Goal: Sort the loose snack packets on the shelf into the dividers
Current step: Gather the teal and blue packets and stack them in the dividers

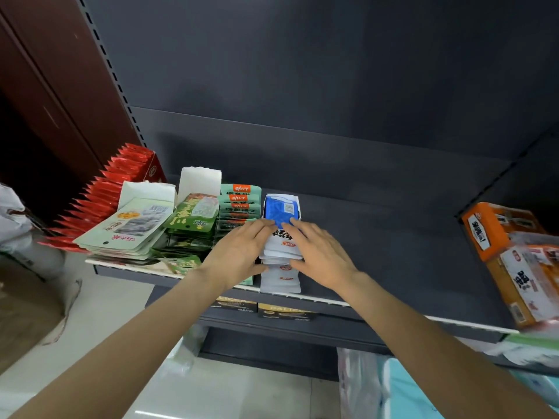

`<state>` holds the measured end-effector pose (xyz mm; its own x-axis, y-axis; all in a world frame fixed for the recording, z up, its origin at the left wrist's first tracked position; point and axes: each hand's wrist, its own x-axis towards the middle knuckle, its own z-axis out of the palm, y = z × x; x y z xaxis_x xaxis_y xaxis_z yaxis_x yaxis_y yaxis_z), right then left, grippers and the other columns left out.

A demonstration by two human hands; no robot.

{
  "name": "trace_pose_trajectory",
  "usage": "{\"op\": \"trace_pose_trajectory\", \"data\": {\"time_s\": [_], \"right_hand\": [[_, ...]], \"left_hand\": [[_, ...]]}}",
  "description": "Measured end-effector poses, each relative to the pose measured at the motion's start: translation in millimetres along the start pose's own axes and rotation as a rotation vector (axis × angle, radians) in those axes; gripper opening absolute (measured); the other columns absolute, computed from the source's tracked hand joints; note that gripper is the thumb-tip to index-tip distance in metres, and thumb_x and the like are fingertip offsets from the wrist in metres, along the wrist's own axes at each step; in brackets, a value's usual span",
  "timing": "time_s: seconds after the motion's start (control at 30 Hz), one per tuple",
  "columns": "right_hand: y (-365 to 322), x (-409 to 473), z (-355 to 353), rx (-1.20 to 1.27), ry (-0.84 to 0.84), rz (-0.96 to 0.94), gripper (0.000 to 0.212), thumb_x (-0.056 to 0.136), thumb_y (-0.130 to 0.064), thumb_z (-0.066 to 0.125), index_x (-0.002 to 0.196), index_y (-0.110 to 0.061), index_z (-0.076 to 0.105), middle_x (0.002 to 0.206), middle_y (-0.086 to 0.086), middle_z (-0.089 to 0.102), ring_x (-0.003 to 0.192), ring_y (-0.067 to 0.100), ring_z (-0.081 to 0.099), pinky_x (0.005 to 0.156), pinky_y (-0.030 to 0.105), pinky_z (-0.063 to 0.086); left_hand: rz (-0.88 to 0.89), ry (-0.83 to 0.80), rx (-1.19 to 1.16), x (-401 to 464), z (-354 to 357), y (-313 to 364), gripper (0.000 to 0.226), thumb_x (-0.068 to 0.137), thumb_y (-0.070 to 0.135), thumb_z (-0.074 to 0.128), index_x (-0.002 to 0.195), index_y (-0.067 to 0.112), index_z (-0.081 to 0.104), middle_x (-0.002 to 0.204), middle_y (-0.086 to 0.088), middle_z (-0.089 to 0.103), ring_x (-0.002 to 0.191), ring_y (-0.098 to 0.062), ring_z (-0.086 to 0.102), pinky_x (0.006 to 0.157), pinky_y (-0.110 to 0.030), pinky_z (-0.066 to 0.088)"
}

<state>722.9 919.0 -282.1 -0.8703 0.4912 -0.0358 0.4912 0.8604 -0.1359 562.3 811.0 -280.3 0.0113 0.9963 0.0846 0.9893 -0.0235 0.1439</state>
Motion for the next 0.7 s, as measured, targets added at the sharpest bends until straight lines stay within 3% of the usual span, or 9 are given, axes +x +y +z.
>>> {"op": "trace_pose_trajectory", "data": {"time_s": [0.13,0.3,0.47,0.63,0.7], "right_hand": [[8.0,7.2,-13.9,-0.076,0.001,-0.056,0.063,0.093,-0.037,0.051,0.147,-0.022,0.024,0.15,0.001,0.03,0.132,0.019,0.032,0.107,0.034,0.029],[15.0,19.3,-31.1,-0.027,0.014,-0.092,0.043,0.099,-0.027,0.041,0.141,-0.023,0.038,0.139,-0.002,0.048,0.121,0.02,0.045,0.099,0.034,0.037],[21.1,29.4,-48.1,0.14,-0.074,0.011,0.039,0.099,-0.022,0.04,0.137,-0.028,0.046,0.116,0.01,0.06,0.106,0.025,0.052,0.086,0.037,0.044],[25.4,38.2,-49.8,0.196,-0.107,0.038,0.039,0.098,-0.02,0.041,0.136,-0.026,0.047,0.122,0.005,0.058,0.109,0.022,0.05,0.089,0.039,0.044],[23.9,35.3,-46.9,0.206,-0.091,0.02,0.043,0.095,-0.021,0.05,0.137,-0.024,0.045,0.129,0.002,0.054,0.116,0.02,0.047,0.094,0.036,0.042]], "left_hand": [[-0.029,0.017,0.048,11.6,-6.1,8.5,0.06,0.09,0.018,0.059,0.143,0.011,0.032,0.148,-0.007,0.034,0.135,-0.022,0.036,0.109,-0.03,0.031],[-0.084,0.048,0.071,28.6,-21.2,8.1,0.036,0.098,0.015,0.046,0.134,0.013,0.041,0.122,-0.007,0.057,0.109,-0.022,0.056,0.084,-0.028,0.045],[-0.144,-0.065,0.017,46.7,-32.4,2.1,0.039,0.096,0.006,0.046,0.134,0.017,0.043,0.113,-0.01,0.063,0.1,-0.026,0.062,0.083,-0.036,0.052],[-0.19,-0.118,-0.075,60.4,-40.6,-5.2,0.037,0.097,0.01,0.043,0.133,0.019,0.047,0.114,-0.009,0.063,0.1,-0.024,0.062,0.083,-0.033,0.053],[-0.191,-0.147,-0.127,60.1,-44.4,-5.2,0.035,0.098,0.015,0.043,0.132,0.02,0.049,0.115,-0.008,0.063,0.101,-0.023,0.06,0.084,-0.03,0.05]]}}
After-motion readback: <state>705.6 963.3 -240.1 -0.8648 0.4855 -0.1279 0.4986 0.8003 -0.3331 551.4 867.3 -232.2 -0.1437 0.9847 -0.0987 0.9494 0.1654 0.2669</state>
